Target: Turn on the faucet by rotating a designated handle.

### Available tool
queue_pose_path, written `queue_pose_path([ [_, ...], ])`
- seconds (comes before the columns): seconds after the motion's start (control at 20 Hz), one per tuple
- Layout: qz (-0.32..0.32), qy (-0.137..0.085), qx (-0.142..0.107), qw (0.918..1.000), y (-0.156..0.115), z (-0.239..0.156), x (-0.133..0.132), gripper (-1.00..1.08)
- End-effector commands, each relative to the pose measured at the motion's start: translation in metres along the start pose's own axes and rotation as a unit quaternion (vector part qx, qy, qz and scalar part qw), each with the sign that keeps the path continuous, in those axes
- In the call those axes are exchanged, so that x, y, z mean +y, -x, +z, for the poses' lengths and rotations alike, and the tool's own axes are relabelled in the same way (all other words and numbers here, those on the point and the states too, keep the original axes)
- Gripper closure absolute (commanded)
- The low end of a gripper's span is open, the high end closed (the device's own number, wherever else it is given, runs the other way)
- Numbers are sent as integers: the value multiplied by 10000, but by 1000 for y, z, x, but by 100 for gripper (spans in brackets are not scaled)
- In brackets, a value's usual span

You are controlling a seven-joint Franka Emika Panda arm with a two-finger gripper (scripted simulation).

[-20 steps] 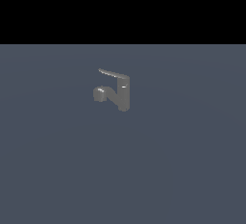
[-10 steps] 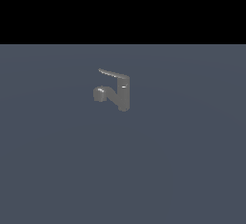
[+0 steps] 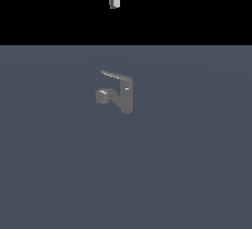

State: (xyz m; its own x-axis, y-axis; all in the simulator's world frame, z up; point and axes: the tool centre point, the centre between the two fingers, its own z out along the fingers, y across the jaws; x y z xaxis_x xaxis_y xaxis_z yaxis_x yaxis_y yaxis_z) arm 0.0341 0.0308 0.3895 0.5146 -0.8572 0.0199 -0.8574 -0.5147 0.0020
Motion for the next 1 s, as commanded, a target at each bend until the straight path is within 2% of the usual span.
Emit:
queue_pose_path([
  [0.0, 295, 4, 5, 9996, -5, 13, -14, 108],
  [0.25, 870, 11, 5, 9962, -13, 42, -41, 108],
  [0.5, 1444, 14, -2, 9895, -20, 74, -65, 108],
  [0.95, 2473, 17, -35, 9689, -30, 137, -104, 108],
])
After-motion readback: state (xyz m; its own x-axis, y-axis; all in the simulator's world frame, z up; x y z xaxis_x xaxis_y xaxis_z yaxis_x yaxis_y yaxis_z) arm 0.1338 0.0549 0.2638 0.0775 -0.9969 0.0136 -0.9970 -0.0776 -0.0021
